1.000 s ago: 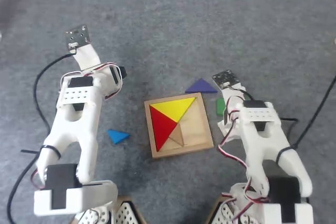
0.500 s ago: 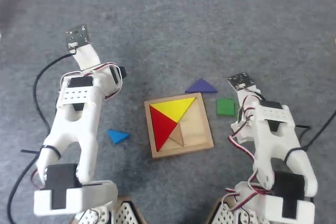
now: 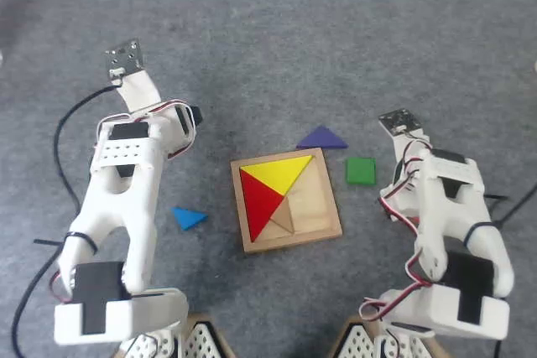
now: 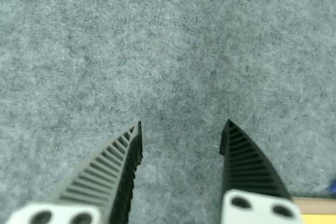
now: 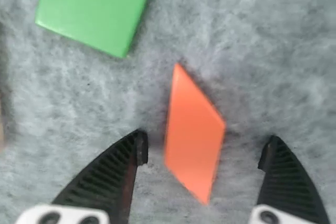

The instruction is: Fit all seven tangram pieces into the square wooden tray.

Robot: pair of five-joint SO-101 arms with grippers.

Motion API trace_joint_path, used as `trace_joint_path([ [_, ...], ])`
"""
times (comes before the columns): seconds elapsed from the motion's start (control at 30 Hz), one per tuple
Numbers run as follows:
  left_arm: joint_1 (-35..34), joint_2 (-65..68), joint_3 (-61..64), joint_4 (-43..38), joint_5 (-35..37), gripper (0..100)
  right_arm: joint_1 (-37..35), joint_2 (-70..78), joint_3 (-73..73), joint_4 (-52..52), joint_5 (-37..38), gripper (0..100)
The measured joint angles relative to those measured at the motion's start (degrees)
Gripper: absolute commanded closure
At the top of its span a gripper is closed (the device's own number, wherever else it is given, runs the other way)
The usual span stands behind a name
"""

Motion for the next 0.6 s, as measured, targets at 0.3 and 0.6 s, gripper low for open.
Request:
trace_joint_path([
  [0.3,0.0,0.0,0.0,0.0,0.0,76,0.88,0.18,-0.35,0.0,1.41,68.6],
  [0.6,0.0,0.0,0.18,-0.7,0.0,76,-5.27,-8.35,-0.09,2.02,-5.19,68.6],
])
